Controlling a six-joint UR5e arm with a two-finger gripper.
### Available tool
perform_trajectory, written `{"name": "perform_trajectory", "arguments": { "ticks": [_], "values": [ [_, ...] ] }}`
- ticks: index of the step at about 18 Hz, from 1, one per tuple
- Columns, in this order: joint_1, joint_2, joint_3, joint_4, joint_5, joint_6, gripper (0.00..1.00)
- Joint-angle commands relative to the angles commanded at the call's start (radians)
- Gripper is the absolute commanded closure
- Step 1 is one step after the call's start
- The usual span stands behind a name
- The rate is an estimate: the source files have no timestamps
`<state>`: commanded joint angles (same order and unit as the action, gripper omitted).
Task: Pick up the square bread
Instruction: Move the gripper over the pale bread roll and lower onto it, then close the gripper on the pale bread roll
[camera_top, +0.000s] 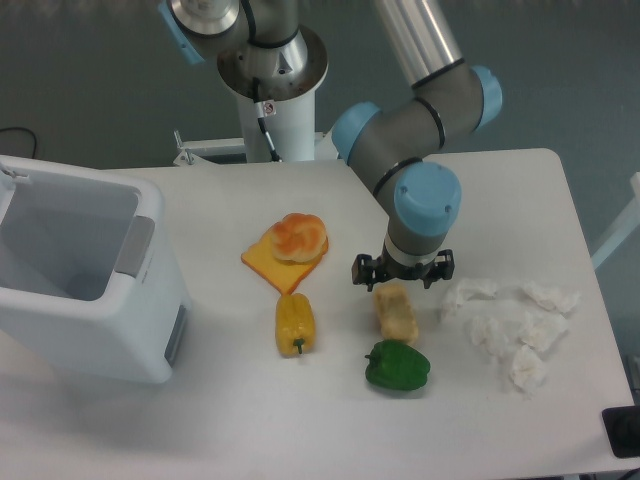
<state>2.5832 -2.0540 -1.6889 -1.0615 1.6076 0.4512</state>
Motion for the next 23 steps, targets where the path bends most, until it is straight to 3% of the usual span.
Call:
{"name": "perform_trajectory", "arguments": {
  "ticks": [7, 16, 20, 23],
  "values": [
    [-0.005, -0.018, 0.005, 0.002, -0.002, -0.054, 0.03],
    [-0.006, -0.035, 0.015, 0.003, -0.002, -0.066, 0.71],
    [-0.008, -0.012, 0.038, 0.002, -0.003, -0.066, 0.76],
    [-0.009, 0.034, 0.089, -0.006, -0.006, -0.051, 0.87]
  ]
}}
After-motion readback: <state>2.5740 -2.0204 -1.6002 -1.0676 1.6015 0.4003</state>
